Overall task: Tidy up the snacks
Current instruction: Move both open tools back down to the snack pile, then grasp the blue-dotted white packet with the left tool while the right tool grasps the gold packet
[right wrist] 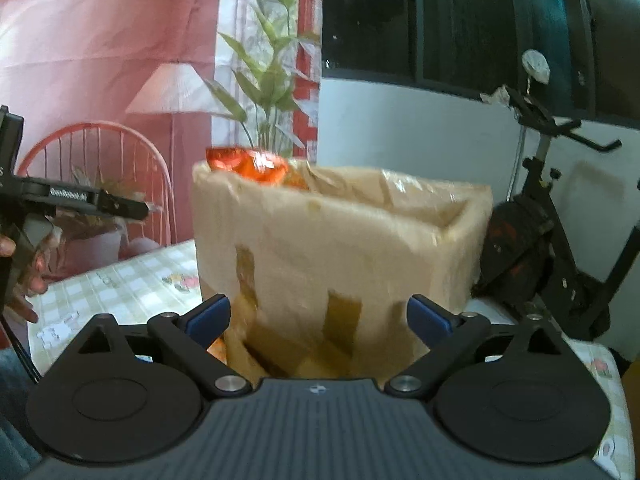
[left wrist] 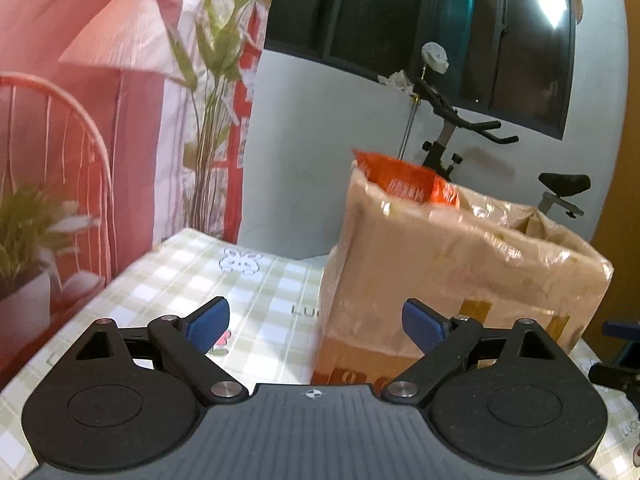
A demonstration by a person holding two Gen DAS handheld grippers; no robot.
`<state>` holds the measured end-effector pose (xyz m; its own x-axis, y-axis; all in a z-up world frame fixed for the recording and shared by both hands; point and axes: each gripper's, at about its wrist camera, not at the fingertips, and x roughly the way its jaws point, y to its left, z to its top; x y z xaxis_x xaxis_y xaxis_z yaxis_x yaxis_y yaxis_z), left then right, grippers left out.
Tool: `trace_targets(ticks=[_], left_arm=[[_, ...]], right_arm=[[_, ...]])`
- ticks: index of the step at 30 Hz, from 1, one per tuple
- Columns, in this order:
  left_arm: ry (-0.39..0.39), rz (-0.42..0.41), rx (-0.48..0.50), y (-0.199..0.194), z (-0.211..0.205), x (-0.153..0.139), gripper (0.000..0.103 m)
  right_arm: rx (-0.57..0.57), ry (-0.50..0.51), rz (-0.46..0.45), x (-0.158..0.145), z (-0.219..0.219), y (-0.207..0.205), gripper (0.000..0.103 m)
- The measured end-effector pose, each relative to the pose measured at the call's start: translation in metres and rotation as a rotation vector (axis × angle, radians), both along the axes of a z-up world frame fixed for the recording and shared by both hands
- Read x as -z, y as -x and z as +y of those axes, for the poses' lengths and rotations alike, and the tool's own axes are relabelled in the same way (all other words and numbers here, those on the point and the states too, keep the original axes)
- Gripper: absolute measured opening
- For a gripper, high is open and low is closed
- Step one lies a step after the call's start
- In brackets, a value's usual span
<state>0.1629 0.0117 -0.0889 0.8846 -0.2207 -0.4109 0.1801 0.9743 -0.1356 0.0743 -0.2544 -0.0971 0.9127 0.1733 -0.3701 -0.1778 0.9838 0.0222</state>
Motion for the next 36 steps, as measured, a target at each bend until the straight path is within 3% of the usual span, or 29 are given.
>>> trace_targets(ticks=[5, 13, 20, 24, 36], left_arm=[[-0.054, 0.033, 0.03, 0.003, -0.005, 0.015, 0.095], [-0.054, 0.1, 0.051, 0.007, -0.009, 0.041, 0.095], [-0.058, 0.166, 0.05, 0.007, -0.006, 0.06, 0.093], [-0.054, 0.2, 0.046, 0.006, -0.005, 0.066, 0.089], [-0.056, 0.228, 0.04, 0.011, -0.004, 0.074, 0.088]], right_arm=[[0.058, 0.011, 0.1, 0.029, -0.005, 0.003, 0.091], [0.166, -0.044, 0.237, 0.065, -0.013, 0.014, 0.076], [0.212, -0.11, 0.361, 0.084, -0.019, 0.01, 0.074], [0.192, -0.105, 0.377, 0.087, -0.014, 0.003, 0.074], [0.17, 0.056, 0.351, 0.087, 0.011, -0.001, 0.073]])
